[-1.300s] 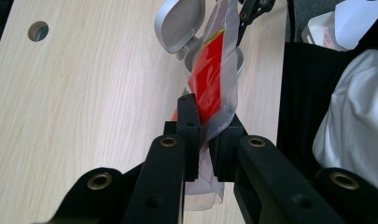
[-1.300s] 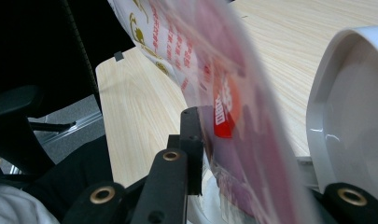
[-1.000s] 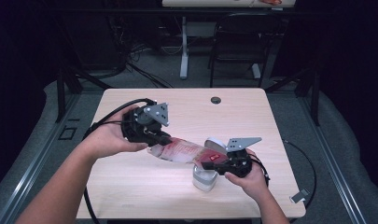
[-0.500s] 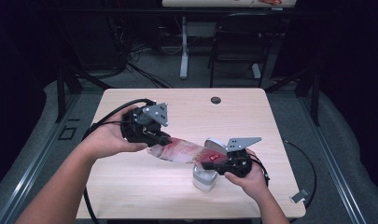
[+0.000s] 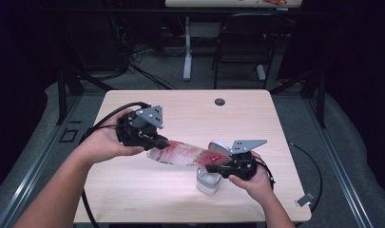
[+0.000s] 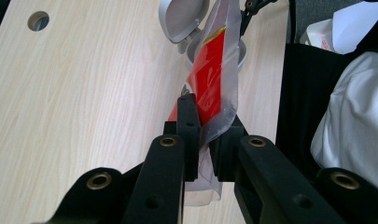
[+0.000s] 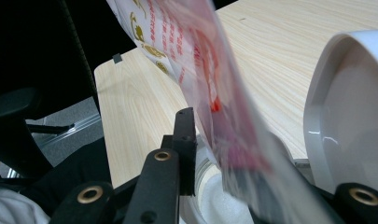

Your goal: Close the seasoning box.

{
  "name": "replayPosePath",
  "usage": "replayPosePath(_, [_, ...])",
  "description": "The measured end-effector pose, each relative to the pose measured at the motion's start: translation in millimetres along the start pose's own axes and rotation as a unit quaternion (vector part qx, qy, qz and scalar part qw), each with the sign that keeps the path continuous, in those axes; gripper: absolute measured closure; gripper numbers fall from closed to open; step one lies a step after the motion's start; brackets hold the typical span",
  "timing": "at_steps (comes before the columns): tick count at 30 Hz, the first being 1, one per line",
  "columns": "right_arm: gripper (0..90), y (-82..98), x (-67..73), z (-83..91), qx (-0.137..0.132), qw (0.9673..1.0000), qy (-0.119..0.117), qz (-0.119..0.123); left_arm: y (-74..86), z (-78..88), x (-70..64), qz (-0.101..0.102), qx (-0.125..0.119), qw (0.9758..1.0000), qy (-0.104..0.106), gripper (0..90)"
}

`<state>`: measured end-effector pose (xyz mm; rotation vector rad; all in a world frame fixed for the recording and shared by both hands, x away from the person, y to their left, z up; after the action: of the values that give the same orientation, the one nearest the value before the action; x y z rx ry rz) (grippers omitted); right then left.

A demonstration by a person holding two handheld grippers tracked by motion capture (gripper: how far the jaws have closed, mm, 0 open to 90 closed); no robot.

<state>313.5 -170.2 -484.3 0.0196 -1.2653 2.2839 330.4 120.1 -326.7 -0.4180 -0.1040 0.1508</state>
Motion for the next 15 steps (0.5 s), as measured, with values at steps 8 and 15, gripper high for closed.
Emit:
replayPosePath(8, [77.5, 0.5, -0.5, 0.8, -0.003, 1.0000, -0.001, -0.001, 16.4, -1.6, 3.9, 0.018, -0.010, 0.9998, 0.003, 84.0])
replayPosePath(15, [77.8, 1.6, -1.2, 0.0, -0.003, 1.0000, -0.002, 0.000, 26.5, -2.8, 5.5, 0.027, -0.014, 0.9995, 0.005, 83.7])
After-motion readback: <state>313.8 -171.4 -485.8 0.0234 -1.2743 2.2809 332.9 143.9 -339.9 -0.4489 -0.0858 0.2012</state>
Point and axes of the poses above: each handheld gripper's, and its own axes: z roughly backward along the jaws, y roughly out of its underside, x roughly to its left, the point moved 1 cm from there along -z, roughly forward along the jaws, and after that the axes turned 7 degrees about x, right-handed, at the moved point
